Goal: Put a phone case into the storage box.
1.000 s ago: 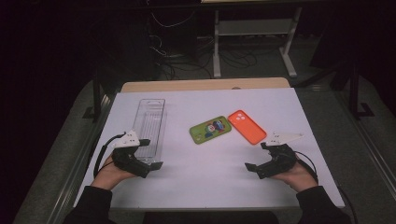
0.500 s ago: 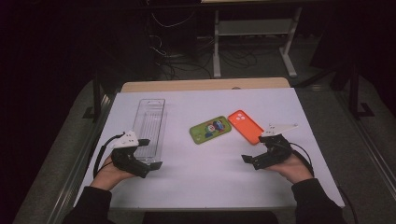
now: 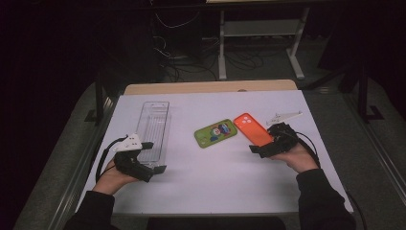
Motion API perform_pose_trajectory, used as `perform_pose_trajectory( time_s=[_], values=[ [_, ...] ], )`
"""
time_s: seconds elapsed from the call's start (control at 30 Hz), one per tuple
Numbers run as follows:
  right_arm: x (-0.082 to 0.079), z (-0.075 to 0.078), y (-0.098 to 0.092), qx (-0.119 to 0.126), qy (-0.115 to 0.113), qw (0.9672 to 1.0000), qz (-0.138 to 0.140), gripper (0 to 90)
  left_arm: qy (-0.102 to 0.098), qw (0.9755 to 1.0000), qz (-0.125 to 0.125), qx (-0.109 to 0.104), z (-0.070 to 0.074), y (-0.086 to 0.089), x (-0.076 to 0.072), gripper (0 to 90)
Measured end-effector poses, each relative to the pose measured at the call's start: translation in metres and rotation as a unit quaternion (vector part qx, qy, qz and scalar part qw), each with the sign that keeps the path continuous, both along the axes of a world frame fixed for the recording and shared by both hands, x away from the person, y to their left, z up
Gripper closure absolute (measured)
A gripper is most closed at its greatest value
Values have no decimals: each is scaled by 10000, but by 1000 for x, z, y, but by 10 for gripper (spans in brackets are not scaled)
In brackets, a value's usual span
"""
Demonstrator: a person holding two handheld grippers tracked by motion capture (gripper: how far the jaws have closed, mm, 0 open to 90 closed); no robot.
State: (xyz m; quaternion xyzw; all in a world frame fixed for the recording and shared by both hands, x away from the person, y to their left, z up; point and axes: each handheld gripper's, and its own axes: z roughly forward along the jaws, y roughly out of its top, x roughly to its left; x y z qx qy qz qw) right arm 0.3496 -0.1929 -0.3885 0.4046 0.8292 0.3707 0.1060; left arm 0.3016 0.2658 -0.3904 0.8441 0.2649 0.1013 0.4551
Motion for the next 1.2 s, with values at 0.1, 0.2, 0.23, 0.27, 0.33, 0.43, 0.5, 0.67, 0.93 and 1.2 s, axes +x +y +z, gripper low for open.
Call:
perform_pose_trajectory(
  time_s=[0.1, 0.2, 0.23, 0.27, 0.33, 0.43, 0.5, 0.67, 0.93, 1.2],
  values=[
    [6, 0, 0, -58, 53, 10000, -36, 0, 24, 10000, -14, 48, 0, -1, -1, 0],
    [12, 3, 0, -85, 29, 9999, -77, 0, 18, 10000, -42, 87, 1, -1, -1, 0],
    [14, 4, -1, -92, -4, 9999, -87, 0, -13, 10000, -56, 68, 1, -2, -1, 0],
    [15, 6, 0, -78, -25, 9999, -109, 0, -52, 10000, -56, 42, 1, -2, -1, 0],
    [20, 8, -1, -93, -55, 9999, -117, 0, -37, 10000, -28, -2, 0, -2, -1, 0],
    [26, 12, -1, -78, -119, 9998, -172, 0, -40, 10000, -21, -24, 0, -2, -1, 0],
    [31, 15, -2, -64, -111, 9997, -217, 0, -41, 10000, -21, -15, 0, -2, -1, 0],
    [44, 21, -4, -86, -133, 9993, -338, 0, -36, 10000, -2, -22, 0, -2, -1, 0],
    [61, 31, -7, 38, -222, 9987, -450, 0, -40, 10000, -9, -27, 0, -1, -2, 0],
    [78, 37, -4, 25, -248, 9981, -563, 0, -58, 10000, 2, -63, 0, 0, -2, 0]
  ],
)
